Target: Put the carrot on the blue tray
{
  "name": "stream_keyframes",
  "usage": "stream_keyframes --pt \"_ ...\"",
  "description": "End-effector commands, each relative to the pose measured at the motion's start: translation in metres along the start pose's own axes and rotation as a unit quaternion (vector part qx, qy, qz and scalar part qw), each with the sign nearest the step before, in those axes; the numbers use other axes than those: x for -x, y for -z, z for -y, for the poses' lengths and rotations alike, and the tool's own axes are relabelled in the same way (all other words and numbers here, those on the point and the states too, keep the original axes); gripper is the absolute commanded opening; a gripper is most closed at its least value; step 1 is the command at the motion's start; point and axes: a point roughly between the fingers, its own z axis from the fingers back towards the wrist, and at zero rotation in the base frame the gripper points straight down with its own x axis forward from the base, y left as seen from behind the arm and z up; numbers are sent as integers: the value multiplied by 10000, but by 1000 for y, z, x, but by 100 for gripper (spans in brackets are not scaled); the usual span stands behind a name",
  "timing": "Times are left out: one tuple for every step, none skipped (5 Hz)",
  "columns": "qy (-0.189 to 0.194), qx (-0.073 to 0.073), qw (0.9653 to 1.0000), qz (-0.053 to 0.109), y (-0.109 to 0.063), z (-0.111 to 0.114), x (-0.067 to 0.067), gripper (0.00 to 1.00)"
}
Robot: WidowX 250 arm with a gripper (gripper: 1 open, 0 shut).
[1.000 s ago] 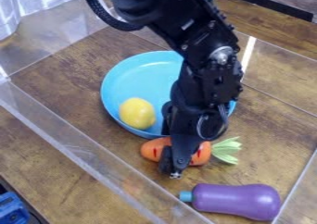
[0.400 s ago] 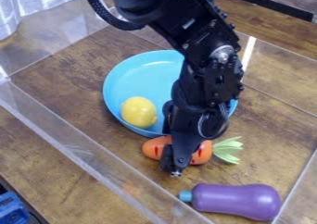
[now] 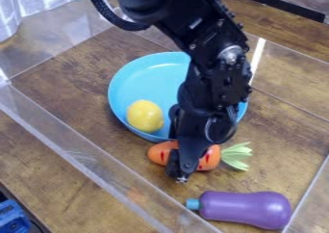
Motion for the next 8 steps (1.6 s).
stream_keyframes --pt "-23 119 9998 -187 12 -5 13 0" --pt "-3 129 9997 -211 12 -7 16 0" --pt "13 139 9996 -232 13 -9 19 0" --pt "26 146 9996 -250 15 -11 22 0" --pt "26 160 9995 -264 17 -12 23 100" --pt "12 185 9994 -275 18 -13 25 100" --pt "-4 217 9994 -286 19 -14 26 100" --pt "-21 247 9993 -297 20 -16 28 100"
